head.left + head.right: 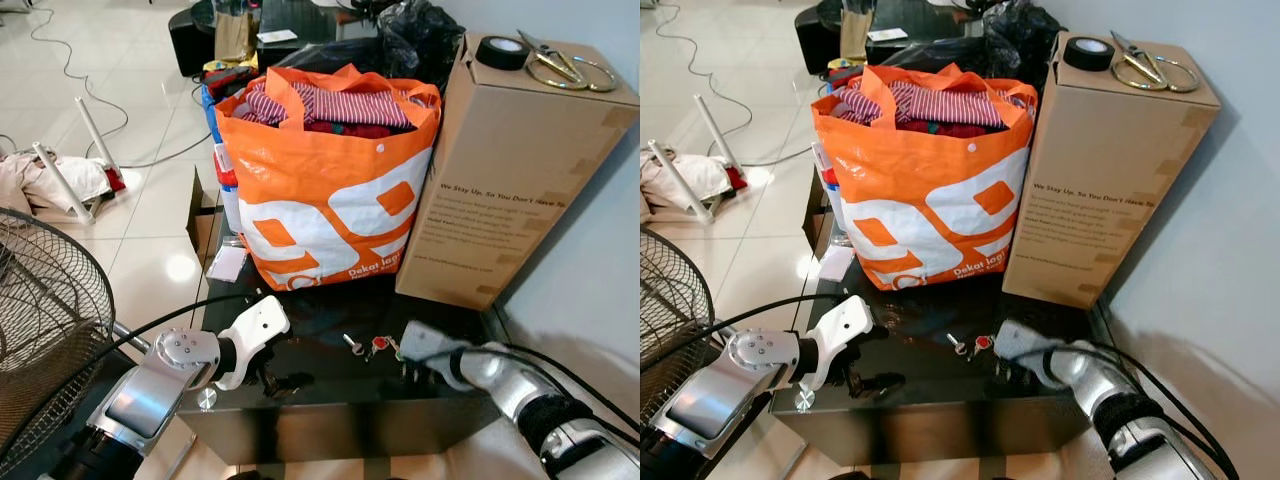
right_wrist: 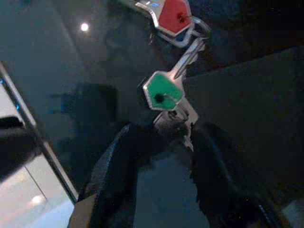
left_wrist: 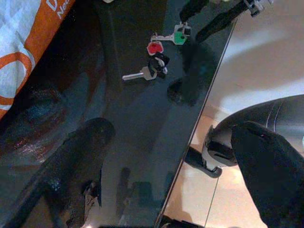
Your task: Hang keys on a hook
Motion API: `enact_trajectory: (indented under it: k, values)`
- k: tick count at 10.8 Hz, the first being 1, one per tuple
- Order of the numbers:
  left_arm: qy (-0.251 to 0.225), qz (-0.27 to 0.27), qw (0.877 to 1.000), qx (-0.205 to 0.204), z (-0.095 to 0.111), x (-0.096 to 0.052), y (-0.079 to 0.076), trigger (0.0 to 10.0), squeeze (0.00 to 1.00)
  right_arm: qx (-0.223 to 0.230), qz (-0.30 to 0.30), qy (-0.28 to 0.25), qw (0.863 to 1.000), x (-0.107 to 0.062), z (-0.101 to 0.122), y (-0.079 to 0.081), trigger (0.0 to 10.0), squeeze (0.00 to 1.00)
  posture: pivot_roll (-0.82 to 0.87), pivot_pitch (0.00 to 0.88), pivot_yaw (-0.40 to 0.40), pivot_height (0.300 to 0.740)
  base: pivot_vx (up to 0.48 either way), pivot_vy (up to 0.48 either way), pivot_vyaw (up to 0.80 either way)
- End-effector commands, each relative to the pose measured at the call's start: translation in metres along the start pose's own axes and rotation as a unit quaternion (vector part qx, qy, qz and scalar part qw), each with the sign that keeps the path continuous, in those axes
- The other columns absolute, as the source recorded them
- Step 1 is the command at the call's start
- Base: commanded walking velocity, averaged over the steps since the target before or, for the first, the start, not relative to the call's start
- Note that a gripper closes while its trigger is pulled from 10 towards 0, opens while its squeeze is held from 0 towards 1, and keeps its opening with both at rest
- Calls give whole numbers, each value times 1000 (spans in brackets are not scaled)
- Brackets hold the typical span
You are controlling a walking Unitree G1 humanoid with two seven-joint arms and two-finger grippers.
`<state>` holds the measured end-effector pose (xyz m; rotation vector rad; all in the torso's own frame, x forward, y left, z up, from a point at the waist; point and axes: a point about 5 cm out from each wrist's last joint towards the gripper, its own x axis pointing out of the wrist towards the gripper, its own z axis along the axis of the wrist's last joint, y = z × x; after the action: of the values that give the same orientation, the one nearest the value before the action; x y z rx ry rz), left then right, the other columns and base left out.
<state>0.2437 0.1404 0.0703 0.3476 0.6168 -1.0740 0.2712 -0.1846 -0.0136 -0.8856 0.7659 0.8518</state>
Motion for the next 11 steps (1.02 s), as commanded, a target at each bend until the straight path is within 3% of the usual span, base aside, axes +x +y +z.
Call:
enact_trajectory:
  k: [1,3,5,9,11]
  values:
    - [8,-1,1000,10,1,-1,2,10000,239,-23,-4,7,1000,-2,-1,-8,10000,0,-54,0,12,740,0,0,0]
    - [9,-1,1000,9,1,-2,2,10000,243,-10,-17,-3,1000,-2,3,-13,10000,0,-53,0,12,740,0,0,0]
    - [9,-1,1000,10,1,-2,2,10000,243,-19,-15,-2,1000,0,5,-12,4667,0,-52,0,13,740,0,0,0]
    - [12,-4,1000,9,2,-3,3,10000,243,-18,-19,-12,1000,4,16,-13,1176,0,-46,0,14,740,0,0,0]
    - [12,-4,1000,9,2,-3,3,10000,239,-22,-15,-8,1000,4,15,-12,824,0,-44,0,14,740,0,0,0]
